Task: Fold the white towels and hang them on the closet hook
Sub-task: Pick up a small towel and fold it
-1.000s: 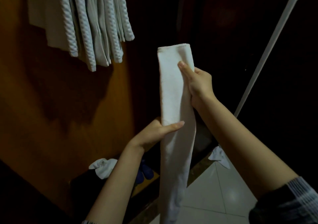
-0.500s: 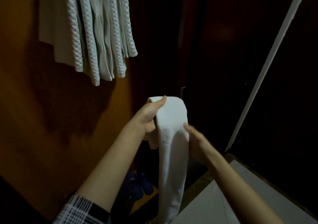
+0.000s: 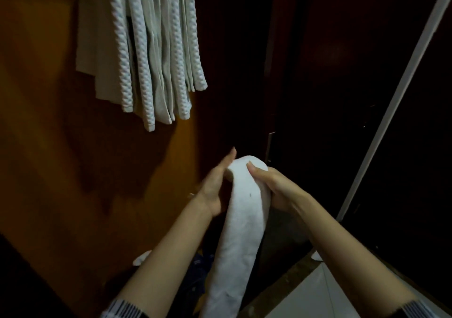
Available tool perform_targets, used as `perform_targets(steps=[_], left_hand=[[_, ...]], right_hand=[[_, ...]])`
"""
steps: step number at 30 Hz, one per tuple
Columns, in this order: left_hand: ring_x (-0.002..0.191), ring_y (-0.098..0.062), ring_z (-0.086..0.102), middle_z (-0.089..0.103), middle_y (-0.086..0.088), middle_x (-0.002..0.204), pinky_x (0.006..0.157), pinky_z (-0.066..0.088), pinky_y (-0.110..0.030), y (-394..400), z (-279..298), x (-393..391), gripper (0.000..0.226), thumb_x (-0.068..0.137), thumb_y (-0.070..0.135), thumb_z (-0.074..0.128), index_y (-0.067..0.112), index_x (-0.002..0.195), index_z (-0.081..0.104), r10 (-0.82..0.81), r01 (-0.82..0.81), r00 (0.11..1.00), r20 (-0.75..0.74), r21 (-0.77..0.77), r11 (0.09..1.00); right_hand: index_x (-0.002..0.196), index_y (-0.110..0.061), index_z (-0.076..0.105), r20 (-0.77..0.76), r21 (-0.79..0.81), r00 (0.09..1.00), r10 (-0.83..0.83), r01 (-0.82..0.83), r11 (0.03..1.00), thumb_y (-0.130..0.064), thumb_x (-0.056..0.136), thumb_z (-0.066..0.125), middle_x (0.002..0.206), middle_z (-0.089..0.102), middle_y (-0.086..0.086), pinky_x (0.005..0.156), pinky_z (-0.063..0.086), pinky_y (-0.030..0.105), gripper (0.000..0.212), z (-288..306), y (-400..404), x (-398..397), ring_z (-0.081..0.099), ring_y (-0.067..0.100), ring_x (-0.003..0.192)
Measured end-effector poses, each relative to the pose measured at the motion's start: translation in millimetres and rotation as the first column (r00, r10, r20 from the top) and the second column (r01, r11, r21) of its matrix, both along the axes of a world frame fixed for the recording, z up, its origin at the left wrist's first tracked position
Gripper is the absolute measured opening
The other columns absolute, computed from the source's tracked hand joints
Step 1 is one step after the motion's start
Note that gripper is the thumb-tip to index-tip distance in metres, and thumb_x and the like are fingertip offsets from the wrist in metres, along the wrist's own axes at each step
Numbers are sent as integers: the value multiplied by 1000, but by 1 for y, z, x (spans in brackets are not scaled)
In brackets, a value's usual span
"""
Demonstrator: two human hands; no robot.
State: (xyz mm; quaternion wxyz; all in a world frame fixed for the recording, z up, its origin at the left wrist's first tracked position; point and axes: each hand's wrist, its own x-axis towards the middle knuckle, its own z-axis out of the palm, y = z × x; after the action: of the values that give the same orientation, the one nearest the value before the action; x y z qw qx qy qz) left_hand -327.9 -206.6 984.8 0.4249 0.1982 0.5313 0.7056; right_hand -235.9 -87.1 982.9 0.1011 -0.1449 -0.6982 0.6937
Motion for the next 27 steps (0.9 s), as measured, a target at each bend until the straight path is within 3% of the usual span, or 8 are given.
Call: perform_targets(steps=[5, 8, 13, 16, 18, 20, 23, 27], left_hand=[[104, -31, 62, 64, -17, 117, 85, 53, -41, 9, 4, 0, 49, 85, 45, 60, 13, 123, 58, 144, -143, 989, 41, -11, 990], [97, -26, 63, 65, -12, 108, 84, 52, -39, 19, 15, 5, 48, 81, 47, 66, 11, 110, 56, 192, -192, 981, -14, -137, 972], [123, -28, 47, 49, -13, 136, 94, 39, -36, 44, 19, 9, 72, 84, 47, 64, -2, 133, 44, 215, -261, 952, -219, -209, 943], [90, -21, 58, 63, -8, 99, 83, 38, -31, 59, 17, 8, 51, 87, 40, 63, -2, 114, 56, 276, -337, 915, -293, -182, 924], [66, -11, 52, 52, 4, 66, 78, 38, -30, 66, 19, 9, 33, 87, 37, 64, 6, 92, 55, 334, -399, 886, -321, -162, 902], [59, -9, 47, 47, 8, 51, 78, 41, -30, 72, 23, 10, 38, 86, 37, 66, 8, 70, 45, 383, -448, 865, -326, -157, 880], [57, -8, 49, 49, 5, 51, 75, 39, -29, 82, 31, 11, 44, 84, 41, 66, 9, 63, 45, 399, -461, 865, -306, -166, 872], [54, -14, 61, 57, -4, 46, 58, 45, -24, 84, 46, 6, 44, 77, 51, 69, 9, 71, 58, 415, -500, 835, -362, -184, 846]], right_hand=[[94, -13, 70, 41, 173, 988, -152, 143, 974, -52, 77, 66, 94, 73, 4, 83, 52, 34, 42, -15, 0, -8, 69, 22, 91], [97, -12, 63, -31, 178, 953, -302, 303, 936, -46, 84, 63, 103, 67, 10, 87, 50, 39, 36, -32, 1, -9, 63, 25, 98], [112, -7, 52, -122, 153, 834, -538, 552, 820, -34, 90, 60, 97, 55, 0, 71, 40, 19, 36, -56, 1, -6, 55, 12, 89], [121, -16, 46, -179, 178, 705, -686, 709, 682, -20, 88, 62, 104, 54, -4, 72, 39, 15, 37, -66, -5, 2, 54, 11, 99], [126, -23, 40, -242, 270, 726, -643, 687, 674, -13, 84, 63, 118, 49, -2, 86, 41, 22, 49, -73, -13, 4, 48, 13, 112], [134, -29, 30, -270, 337, 777, -568, 629, 700, -13, 78, 67, 128, 41, -4, 97, 41, 31, 69, -75, -23, 1, 40, 11, 120], [142, -31, 15, -290, 383, 815, -501, 579, 720, -26, 75, 74, 140, 28, -1, 101, 39, 33, 89, -70, -35, -14, 32, 11, 128], [146, -25, 7, -331, 439, 782, -528, 623, 647, -27, 82, 69, 147, 23, 5, 104, 41, 41, 90, -55, -37, -35, 32, 19, 134]])
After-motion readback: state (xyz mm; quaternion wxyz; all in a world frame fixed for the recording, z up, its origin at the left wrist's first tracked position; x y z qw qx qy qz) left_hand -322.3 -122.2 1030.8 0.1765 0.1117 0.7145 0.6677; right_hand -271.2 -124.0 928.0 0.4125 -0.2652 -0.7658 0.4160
